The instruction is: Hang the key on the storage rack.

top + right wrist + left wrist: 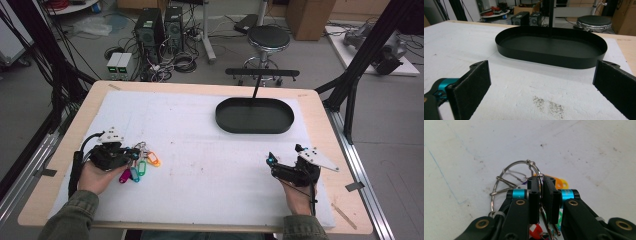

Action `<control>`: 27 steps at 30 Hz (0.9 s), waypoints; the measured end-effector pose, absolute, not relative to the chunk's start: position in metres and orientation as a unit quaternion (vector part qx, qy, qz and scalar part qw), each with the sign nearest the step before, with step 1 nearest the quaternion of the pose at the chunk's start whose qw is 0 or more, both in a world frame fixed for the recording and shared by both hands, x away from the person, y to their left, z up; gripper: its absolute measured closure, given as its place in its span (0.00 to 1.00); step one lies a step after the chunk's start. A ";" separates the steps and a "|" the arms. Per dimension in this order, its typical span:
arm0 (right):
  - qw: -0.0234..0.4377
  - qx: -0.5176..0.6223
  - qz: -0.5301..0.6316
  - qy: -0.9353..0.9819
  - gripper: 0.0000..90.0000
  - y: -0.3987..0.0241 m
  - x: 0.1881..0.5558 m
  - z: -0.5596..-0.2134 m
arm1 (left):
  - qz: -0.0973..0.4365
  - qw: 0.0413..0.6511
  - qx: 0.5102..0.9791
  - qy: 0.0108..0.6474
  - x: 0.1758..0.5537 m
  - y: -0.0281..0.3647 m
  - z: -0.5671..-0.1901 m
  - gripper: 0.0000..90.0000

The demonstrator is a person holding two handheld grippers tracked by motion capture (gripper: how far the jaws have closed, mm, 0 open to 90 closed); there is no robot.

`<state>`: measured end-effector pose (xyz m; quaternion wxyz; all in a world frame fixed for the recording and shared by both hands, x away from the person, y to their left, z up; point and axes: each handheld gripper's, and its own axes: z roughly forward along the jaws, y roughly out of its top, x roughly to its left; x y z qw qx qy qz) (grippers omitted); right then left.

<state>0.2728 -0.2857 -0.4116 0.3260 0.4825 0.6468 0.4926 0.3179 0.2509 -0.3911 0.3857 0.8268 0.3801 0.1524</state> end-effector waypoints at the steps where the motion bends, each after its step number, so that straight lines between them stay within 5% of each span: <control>1: 0.325 0.483 0.493 0.647 0.00 -0.286 0.273 -0.412 | 0.152 0.386 0.829 0.376 0.319 0.250 -0.388 0.93; 27: 0.328 0.486 0.500 0.638 0.00 -0.289 0.271 -0.410 | 0.162 0.400 0.834 0.343 0.342 0.233 -0.319 0.92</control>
